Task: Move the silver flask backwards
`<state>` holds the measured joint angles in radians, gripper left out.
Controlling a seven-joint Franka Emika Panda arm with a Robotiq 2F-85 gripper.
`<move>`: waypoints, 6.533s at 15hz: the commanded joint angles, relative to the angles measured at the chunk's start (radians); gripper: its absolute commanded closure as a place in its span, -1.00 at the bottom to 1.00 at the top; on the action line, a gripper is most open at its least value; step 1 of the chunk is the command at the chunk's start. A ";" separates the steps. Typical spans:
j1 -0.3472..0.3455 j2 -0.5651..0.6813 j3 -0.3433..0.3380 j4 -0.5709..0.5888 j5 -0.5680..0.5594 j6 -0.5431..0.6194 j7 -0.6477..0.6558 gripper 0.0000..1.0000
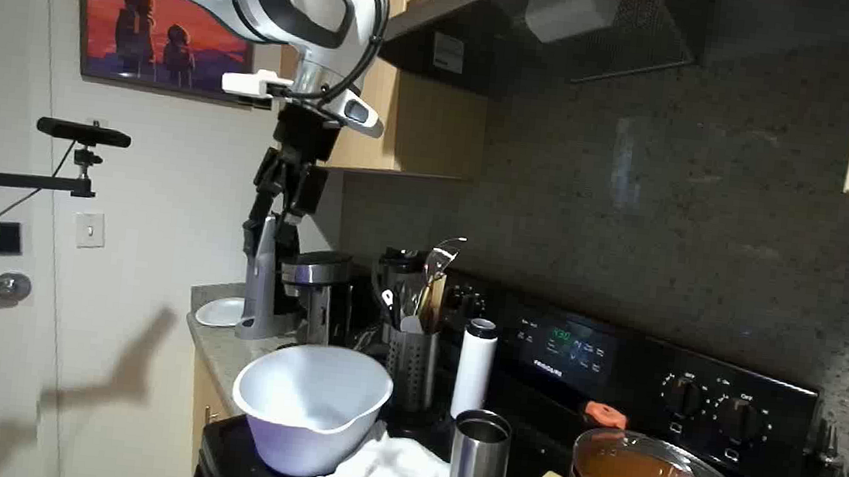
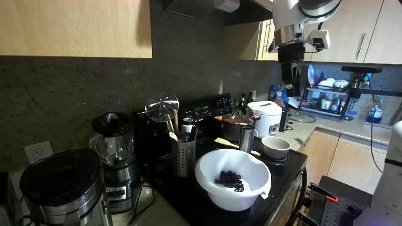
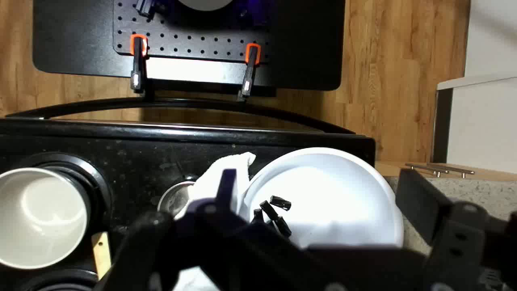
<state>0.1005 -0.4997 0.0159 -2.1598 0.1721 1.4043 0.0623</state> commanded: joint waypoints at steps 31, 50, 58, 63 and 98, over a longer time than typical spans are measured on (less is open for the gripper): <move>-0.077 0.900 -0.051 0.713 -0.338 0.185 0.059 -1.00; -0.133 0.939 -0.079 0.494 -0.309 0.276 0.052 -1.00; -0.143 0.935 -0.083 0.423 -0.300 0.360 0.050 -1.00; -0.149 0.928 -0.082 0.402 -0.284 0.369 0.049 -0.31; -0.033 1.070 -0.007 0.815 -0.132 0.699 0.142 0.96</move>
<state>0.0663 0.5180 0.0178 -1.4125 0.0379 2.0823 0.1850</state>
